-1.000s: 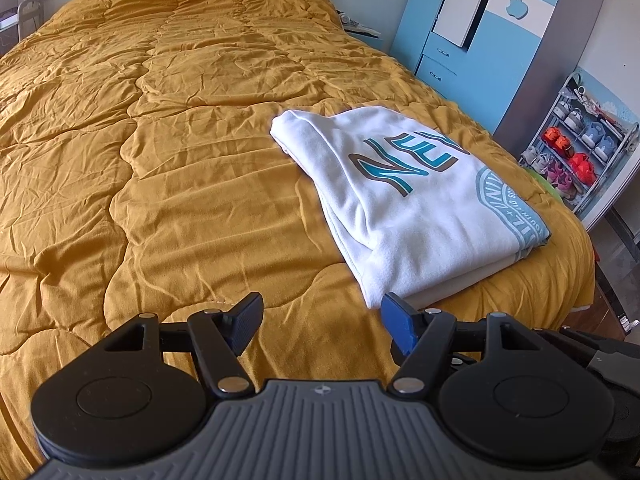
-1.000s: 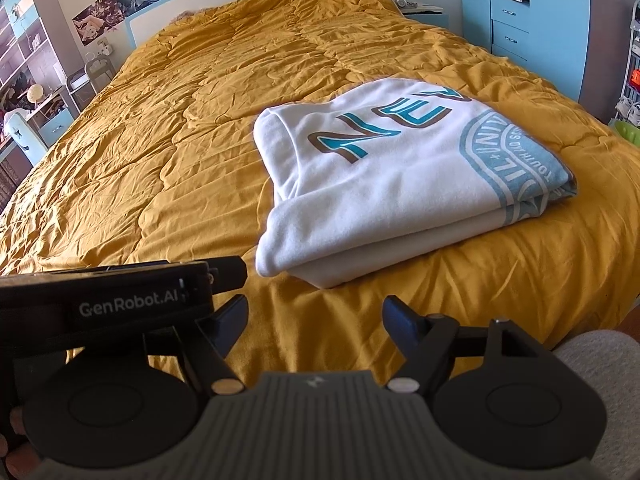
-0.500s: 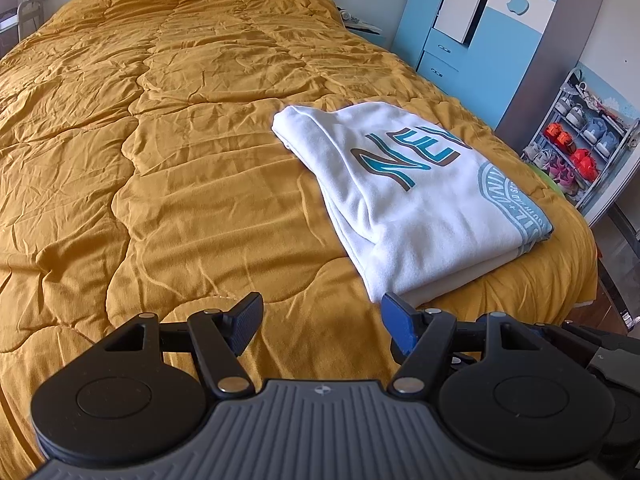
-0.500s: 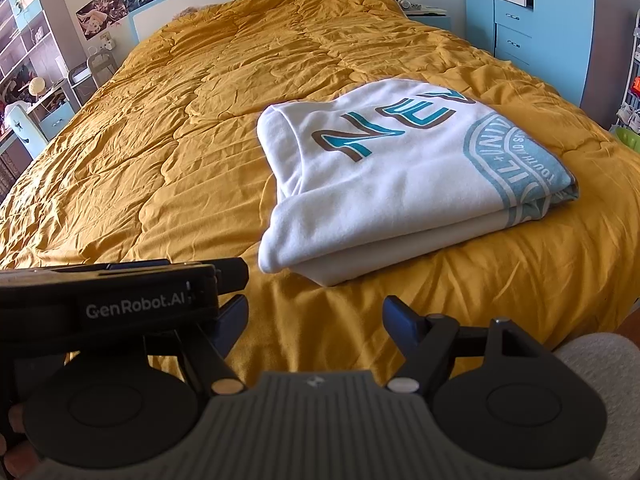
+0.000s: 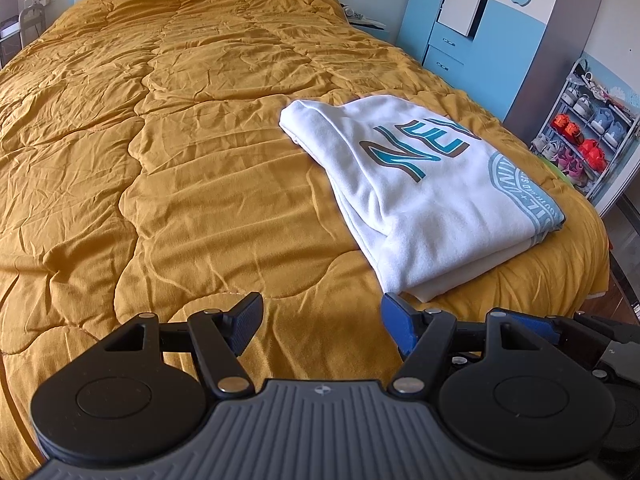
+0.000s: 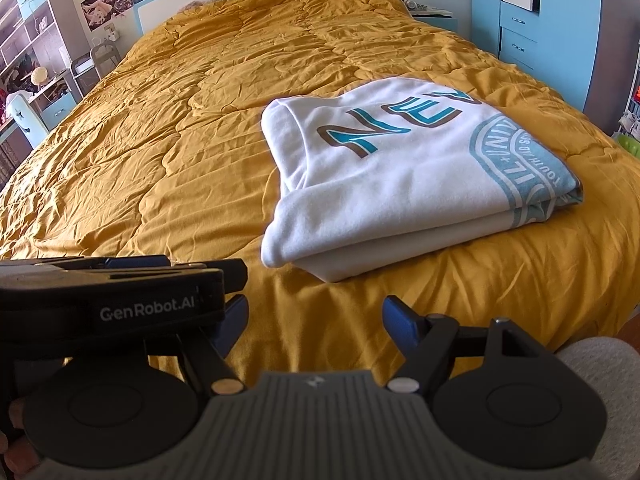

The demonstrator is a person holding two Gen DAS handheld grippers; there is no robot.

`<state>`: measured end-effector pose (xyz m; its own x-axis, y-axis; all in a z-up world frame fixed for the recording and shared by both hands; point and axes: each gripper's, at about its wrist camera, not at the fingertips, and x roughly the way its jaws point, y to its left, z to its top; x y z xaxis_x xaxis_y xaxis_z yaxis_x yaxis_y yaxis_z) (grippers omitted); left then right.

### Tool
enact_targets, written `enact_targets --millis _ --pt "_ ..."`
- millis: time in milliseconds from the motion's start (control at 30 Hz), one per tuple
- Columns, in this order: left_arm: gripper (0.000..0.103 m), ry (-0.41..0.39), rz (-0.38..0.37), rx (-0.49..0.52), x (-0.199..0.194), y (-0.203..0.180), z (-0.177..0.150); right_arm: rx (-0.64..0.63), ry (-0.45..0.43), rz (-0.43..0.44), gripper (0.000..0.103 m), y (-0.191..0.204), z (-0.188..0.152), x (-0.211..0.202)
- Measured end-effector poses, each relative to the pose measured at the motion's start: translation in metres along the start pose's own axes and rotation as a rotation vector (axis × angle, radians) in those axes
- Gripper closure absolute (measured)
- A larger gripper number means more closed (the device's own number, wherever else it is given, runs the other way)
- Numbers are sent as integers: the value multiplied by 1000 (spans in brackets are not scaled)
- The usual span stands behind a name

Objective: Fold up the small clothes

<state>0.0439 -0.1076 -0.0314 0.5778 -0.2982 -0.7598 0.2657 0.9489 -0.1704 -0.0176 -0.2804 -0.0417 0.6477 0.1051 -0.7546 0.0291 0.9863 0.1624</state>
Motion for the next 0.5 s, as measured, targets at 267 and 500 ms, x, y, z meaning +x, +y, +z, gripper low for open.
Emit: enact_targets --millis 267,500 --pt "24 5 -10 3 1 2 -1 1 8 11 33 3 -1 2" --pt "24 8 -15 9 1 1 -2 0 15 15 33 6 -1 4"
